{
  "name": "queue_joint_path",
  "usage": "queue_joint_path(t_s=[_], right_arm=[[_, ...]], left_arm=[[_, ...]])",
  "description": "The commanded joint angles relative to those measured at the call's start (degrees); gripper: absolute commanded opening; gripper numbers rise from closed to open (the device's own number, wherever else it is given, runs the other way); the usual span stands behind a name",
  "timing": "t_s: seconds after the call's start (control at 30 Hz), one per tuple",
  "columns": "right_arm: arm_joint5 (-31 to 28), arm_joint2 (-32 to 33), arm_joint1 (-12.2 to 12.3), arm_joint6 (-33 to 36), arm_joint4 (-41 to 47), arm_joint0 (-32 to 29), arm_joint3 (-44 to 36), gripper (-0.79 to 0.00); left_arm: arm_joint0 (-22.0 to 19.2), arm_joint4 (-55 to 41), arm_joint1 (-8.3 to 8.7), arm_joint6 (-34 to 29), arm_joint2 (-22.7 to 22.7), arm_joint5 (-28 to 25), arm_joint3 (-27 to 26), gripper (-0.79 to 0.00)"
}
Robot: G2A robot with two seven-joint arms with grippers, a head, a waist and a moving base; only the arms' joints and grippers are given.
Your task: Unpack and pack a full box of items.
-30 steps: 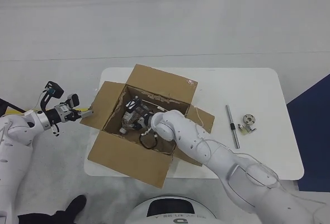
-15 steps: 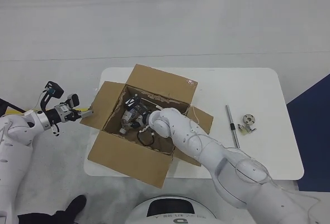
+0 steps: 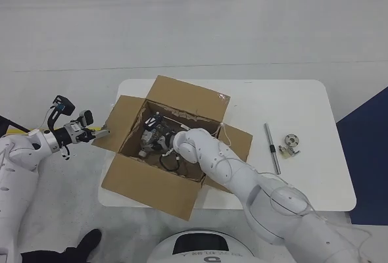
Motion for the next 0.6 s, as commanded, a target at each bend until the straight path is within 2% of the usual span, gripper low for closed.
queue_joint_path(t_s=[0.0,0.2,0.33,0.57], right_arm=[[-1.8,0.6,0.4,-2.1,0.0,0.0,0.5,-0.785],[-5.0,2.1,2.0,-7.5,-1.5,-0.9,0.0,-0.785],[-3.4,2.8,3.3,-8.6,-3.8,-2.3,-2.4,-0.785],[11.1,0.7,5.2,-5.8,-16.5,-6.2,-13.3,-0.785]], left_arm=[[0.0,0.0,0.00,0.0,0.0,0.0,0.0,0.000],[0.0,0.0,0.00,0.0,0.0,0.0,0.0,0.000],[0.0,0.0,0.00,0.0,0.0,0.0,0.0,0.000],[0.0,0.0,0.00,0.0,0.0,0.0,0.0,0.000]])
